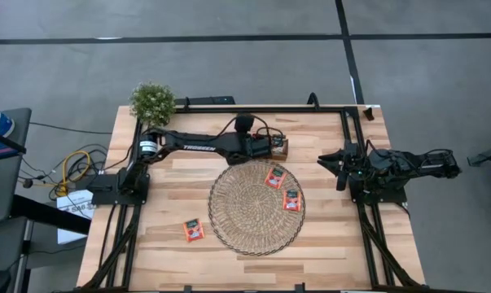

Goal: Pick & Place Tea
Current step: Put the orange tea bag into the left section of the wooden organizer

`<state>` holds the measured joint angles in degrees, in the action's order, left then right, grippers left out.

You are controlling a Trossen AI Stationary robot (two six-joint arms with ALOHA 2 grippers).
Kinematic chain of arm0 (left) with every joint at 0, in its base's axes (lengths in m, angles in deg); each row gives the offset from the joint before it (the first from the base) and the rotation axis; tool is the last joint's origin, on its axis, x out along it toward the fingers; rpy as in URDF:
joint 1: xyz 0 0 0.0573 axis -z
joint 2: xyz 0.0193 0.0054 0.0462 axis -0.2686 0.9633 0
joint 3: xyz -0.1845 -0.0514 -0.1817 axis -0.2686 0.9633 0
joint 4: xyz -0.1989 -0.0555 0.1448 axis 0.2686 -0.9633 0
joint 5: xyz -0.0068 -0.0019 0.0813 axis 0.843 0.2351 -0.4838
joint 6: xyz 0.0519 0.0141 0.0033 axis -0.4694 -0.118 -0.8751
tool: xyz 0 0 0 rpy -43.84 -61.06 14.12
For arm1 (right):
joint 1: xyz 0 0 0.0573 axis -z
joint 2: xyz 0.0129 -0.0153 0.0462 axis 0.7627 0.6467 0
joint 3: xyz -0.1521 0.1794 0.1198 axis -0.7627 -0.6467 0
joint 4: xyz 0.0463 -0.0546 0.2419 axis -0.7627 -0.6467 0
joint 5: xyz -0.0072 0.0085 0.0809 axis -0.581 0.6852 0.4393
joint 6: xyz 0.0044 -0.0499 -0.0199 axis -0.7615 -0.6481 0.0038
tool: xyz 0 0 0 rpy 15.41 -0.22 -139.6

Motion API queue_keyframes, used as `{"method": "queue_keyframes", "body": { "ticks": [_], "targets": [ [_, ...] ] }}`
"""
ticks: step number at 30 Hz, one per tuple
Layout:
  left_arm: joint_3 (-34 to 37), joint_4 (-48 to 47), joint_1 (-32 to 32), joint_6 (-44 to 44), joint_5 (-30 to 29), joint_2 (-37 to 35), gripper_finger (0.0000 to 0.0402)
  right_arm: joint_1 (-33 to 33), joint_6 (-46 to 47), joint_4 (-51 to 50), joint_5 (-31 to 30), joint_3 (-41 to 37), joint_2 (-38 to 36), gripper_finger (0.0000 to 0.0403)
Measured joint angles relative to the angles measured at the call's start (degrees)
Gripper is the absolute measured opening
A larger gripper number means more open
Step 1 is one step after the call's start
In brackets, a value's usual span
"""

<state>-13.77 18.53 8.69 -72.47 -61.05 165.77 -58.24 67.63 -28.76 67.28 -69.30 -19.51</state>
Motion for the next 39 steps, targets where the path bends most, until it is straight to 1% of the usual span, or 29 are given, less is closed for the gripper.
{"method": "queue_keyframes", "body": {
  "ticks": [2,3,4,5,7,9,10,11,12,14,17,21,25,32,36,39],
  "targets": [
    [-3.1,-7.2,1.1,6.7,1.1,-1.3,0.0144,0.0,0.0,0.0,0.0,0.0,0.0,0.0077],
    [-4.5,-11.9,1.8,11.4,3.7,-2.2,0.0144,0.0,0.0,0.0,0.0,0.0,0.0,0.0077],
    [-6.0,-17.0,2.6,16.5,8.1,-2.9,0.0144,0.0,0.0,0.0,0.0,0.0,0.0,0.0077],
    [-7.5,-22.3,3.3,22.0,14.1,-3.6,0.0144,0.0,0.0,0.0,0.0,0.0,0.0,0.0077],
    [-9.4,-30.9,4.5,32.6,29.0,-5.0,0.0144,0.0,0.0,0.0,0.0,0.0,0.0,0.0077],
    [-9.6,-35.8,5.6,41.6,43.3,-6.9,0.0144,0.0,0.0,0.0,0.0,0.0,0.0,0.0077],
    [-9.4,-37.3,6.5,44.6,49.5,-7.7,0.0144,0.0,0.0,0.0,0.0,0.0,0.0,0.0077],
    [-9.0,-38.3,7.5,46.1,53.7,-8.6,0.0144,0.0,0.0,0.0,0.0,0.0,0.0,0.0077],
    [-8.4,-38.7,9.0,47.0,56.0,-9.2,0.0144,0.0,0.0,0.0,0.0,0.0,0.0,0.0077],
    [-6.8,-38.2,12.7,47.6,58.0,-10.5,0.0144,0.0,0.0,0.0,0.0,0.0,0.0,0.0077],
    [-3.7,-38.2,18.3,47.7,58.4,-11.6,0.0144,0.0,0.4,-0.1,0.0,0.0,0.0,0.0077],
    [1.8,-35.2,24.5,53.0,58.4,-11.7,0.0144,0.0,0.4,-0.1,0.0,0.0,0.0,0.0077],
    [8.3,-32.4,29.2,59.0,58.4,-11.8,0.0144,0.0,0.5,0.0,0.0,0.0,0.0,0.0077],
    [20.1,-24.6,33.2,67.9,59.0,-11.8,0.0144,0.0,0.5,-0.1,0.1,0.0,0.0,0.0077],
    [25.5,-18.5,33.9,71.4,59.1,-12.3,0.0144,0.0,0.5,-0.3,0.1,0.0,0.0,0.0077],
    [28.8,-15.2,34.0,73.5,59.4,-14.1,0.0144,0.0,0.5,-0.3,0.1,0.0,0.0,0.0077]
  ]
}}
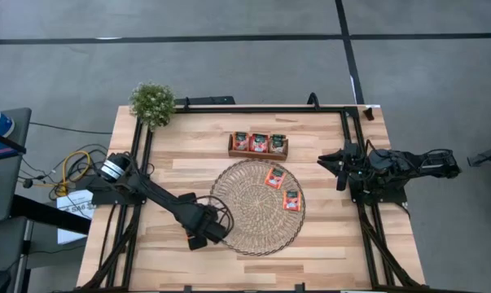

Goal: Pick & Place Tea
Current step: Put the orange tea bag into the left section of the wooden organizer

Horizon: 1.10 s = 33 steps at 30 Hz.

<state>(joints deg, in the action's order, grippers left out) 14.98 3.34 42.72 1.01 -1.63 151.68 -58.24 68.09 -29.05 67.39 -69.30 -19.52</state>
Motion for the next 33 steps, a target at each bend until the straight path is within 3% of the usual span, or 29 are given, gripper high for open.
{"method": "queue_keyframes", "body": {
  "ticks": [12,22,33],
  "targets": [
    [10.9,11.3,0.0,5.5,0.2,-11.8,0.0144,0.0,0.0,0.0,0.1,0.0,0.0,0.0077],
    [17.1,16.8,0.0,5.4,2.2,-12.4,0.0144,0.0,0.0,0.0,0.0,0.0,0.0,0.0077],
    [18.2,21.5,-0.1,1.6,0.3,-12.4,0.0144,0.0,0.0,0.0,-0.1,0.0,0.0,0.0077]
  ]
}}
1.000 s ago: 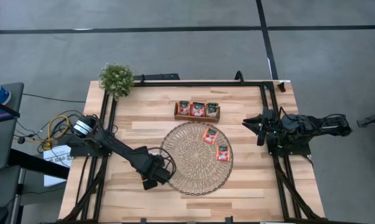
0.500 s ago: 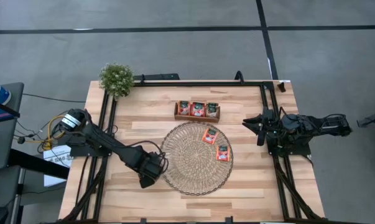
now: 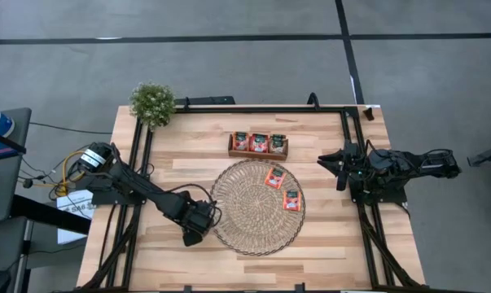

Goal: Pick & Place Tea
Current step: Put the orange tea bag into the left section of the wooden organizer

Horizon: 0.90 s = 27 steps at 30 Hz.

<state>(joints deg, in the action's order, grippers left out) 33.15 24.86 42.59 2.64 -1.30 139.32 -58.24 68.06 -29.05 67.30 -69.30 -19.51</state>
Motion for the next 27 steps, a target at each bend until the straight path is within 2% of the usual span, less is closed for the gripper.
{"method": "queue_keyframes", "body": {
  "ticks": [6,13,27],
  "targets": [
    [0.8,0.2,0.0,-0.8,-0.3,0.6,0.0144,0.0,0.0,0.0,0.0,0.0,0.0,0.0077],
    [4.6,5.0,0.0,1.0,1.5,0.4,0.014,0.0,0.0,0.0,0.0,0.0,0.0,0.0077],
    [4.7,4.7,-0.1,1.8,1.3,0.6,0.0015,0.0,0.0,0.0,-0.1,0.0,0.0,0.0077]
  ]
}}
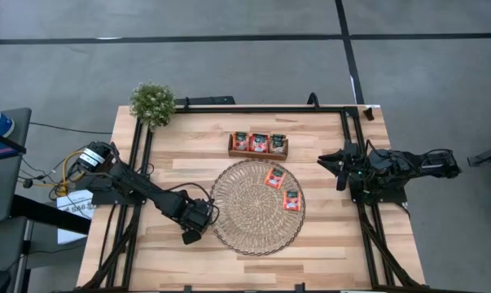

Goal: Pick & Place Tea
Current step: Put the orange tea bag into the left section of the wooden organizer

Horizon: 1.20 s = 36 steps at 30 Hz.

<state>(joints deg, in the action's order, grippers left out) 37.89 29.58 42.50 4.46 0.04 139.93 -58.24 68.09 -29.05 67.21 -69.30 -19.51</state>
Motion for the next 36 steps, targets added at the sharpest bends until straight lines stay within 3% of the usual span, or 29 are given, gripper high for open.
{"method": "queue_keyframes", "body": {
  "ticks": [6,10,17,23,30,36],
  "targets": [
    [-2.7,-5.8,0.1,-0.9,-2.1,0.4,0.0002,0.0,0.0,0.0,0.0,0.0,0.0,0.0077],
    [-7.4,-15.7,0.1,-3.1,-7.8,0.5,0.0,0.0,0.0,0.0,0.0,0.0,0.0,0.0077],
    [-19.4,-32.2,0.1,-6.6,-22.8,0.4,0.0,0.0,0.0,0.0,0.0,0.0,0.0,0.0077],
    [-29.6,-39.1,-3.0,-15.2,-34.8,0.3,0.0,0.0,0.1,0.0,0.0,0.0,0.0,0.0077],
    [-38.1,-40.0,-8.9,-28.8,-44.2,0.3,0.0,0.0,0.1,0.0,0.0,0.0,0.0,0.0077],
    [-39.6,-35.7,-13.8,-40.6,-46.6,0.2,0.0,0.0,0.1,0.0,0.0,0.0,0.0,0.0077]
  ]
}}
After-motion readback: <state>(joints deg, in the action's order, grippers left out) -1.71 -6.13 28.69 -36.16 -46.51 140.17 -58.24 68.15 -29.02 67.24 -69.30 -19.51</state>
